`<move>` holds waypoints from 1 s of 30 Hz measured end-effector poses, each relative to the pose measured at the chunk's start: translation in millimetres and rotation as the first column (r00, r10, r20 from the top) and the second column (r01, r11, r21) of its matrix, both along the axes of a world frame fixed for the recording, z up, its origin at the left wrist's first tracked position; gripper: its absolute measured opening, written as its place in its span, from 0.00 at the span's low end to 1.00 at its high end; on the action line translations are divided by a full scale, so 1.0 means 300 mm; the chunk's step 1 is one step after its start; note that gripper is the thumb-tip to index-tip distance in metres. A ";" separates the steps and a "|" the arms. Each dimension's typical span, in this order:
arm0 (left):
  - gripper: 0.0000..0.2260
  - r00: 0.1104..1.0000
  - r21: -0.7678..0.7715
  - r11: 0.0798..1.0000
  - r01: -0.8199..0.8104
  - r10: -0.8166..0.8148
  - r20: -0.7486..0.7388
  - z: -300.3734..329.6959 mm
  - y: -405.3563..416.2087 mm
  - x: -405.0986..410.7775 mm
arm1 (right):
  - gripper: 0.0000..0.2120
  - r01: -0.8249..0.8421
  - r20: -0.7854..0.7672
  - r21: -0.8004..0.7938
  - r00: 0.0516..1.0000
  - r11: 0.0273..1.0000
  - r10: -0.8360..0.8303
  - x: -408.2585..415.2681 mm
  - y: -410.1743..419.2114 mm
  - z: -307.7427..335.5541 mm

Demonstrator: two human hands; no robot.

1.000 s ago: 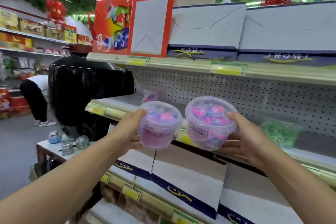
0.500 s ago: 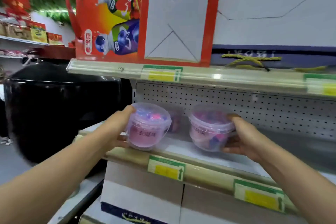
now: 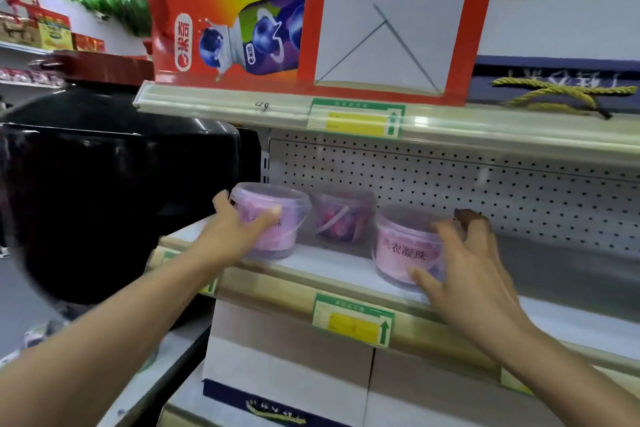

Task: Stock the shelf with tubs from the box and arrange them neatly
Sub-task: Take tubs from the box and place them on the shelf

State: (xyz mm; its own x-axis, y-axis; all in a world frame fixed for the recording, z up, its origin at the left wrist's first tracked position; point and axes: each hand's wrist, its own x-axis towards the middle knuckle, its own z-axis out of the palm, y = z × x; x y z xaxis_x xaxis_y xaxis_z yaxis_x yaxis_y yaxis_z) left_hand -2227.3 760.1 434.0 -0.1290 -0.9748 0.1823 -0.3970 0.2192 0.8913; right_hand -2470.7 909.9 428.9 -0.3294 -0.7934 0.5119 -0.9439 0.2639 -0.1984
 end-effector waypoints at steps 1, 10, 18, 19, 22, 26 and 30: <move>0.47 0.995 -0.090 0.996 -0.030 0.038 0.095 -0.026 0.009 -0.004 | 0.27 0.021 -0.055 -0.033 0.998 0.999 -0.023 0.004 -0.008 -0.008; 0.38 0.896 -0.341 0.924 -0.171 0.290 0.337 -0.043 -0.106 -0.093 | 0.21 0.143 -0.078 -0.079 0.986 0.987 -0.149 -0.044 -0.119 0.007; 0.28 0.757 -0.338 0.936 -0.100 0.292 0.584 -0.013 -0.225 -0.140 | 0.21 0.060 -0.047 -0.010 0.997 0.998 -0.061 -0.109 -0.226 0.018; 0.30 0.720 -0.355 0.930 -0.099 0.313 0.620 -0.010 -0.217 -0.143 | 0.26 0.023 -0.041 0.015 0.999 1.000 -0.022 -0.124 -0.216 0.011; 0.35 0.612 -0.494 0.867 -0.063 0.425 0.667 -0.011 -0.145 -0.175 | 0.39 -0.046 -0.116 0.087 0.992 0.995 0.056 -0.148 -0.151 -0.002; 0.35 0.615 -0.586 0.800 0.133 0.397 0.681 0.003 0.025 -0.276 | 0.40 -0.043 -0.254 0.110 0.965 0.993 0.070 -0.151 -0.024 0.000; 0.30 0.630 -0.607 0.740 0.290 0.330 0.703 0.026 0.245 -0.400 | 0.33 -0.131 -0.294 0.040 0.946 0.991 0.137 -0.169 0.139 -0.004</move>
